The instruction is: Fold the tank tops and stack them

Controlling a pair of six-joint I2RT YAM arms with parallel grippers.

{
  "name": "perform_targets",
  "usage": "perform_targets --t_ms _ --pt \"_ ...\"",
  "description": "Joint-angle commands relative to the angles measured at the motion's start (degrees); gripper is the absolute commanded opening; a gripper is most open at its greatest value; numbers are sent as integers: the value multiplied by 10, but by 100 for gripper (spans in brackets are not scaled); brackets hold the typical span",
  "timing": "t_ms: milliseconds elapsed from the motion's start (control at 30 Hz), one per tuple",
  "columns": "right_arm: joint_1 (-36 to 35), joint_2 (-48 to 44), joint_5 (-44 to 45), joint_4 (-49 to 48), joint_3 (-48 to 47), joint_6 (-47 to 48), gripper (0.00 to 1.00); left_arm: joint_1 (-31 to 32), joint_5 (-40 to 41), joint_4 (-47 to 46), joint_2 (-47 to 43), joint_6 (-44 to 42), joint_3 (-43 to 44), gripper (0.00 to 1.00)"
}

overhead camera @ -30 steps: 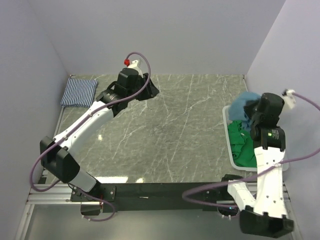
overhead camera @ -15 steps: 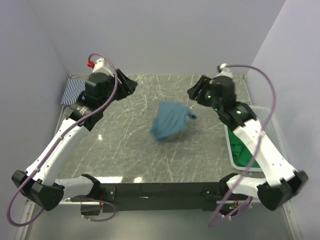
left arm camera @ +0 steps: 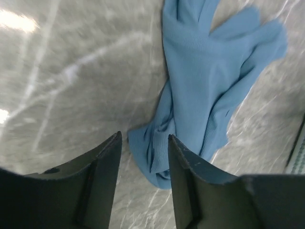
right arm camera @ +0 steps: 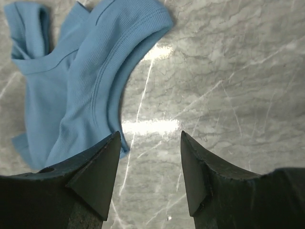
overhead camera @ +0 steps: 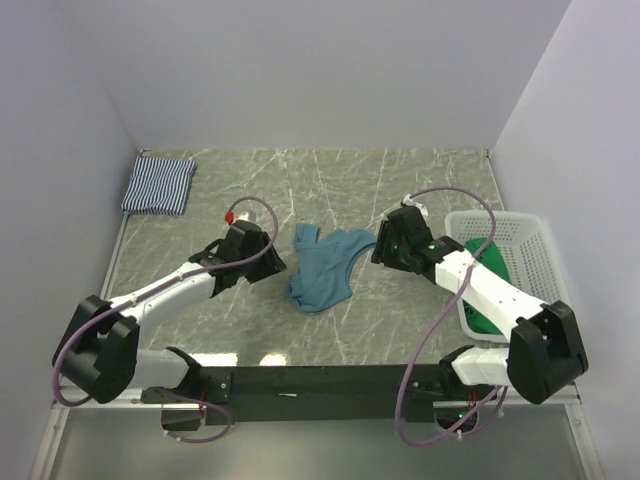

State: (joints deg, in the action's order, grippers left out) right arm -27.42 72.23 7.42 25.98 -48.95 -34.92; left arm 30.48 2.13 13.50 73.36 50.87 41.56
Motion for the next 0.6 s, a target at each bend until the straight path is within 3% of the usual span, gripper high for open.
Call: perform_targets --t_ms 0,167,467,567 --pt "-4 24 1 -98 2 -5 60 13 -10 -87 13 13 -3 51" --pt "8 115 33 -117 -66 -9 61 6 48 -72 106 -21 113 57" --pt "54 239 11 -104 -152 -18 60 -41 46 30 356 -73 373 53" --pt "54 259 1 -108 -156 -19 59 -42 32 40 404 -98 414 52"
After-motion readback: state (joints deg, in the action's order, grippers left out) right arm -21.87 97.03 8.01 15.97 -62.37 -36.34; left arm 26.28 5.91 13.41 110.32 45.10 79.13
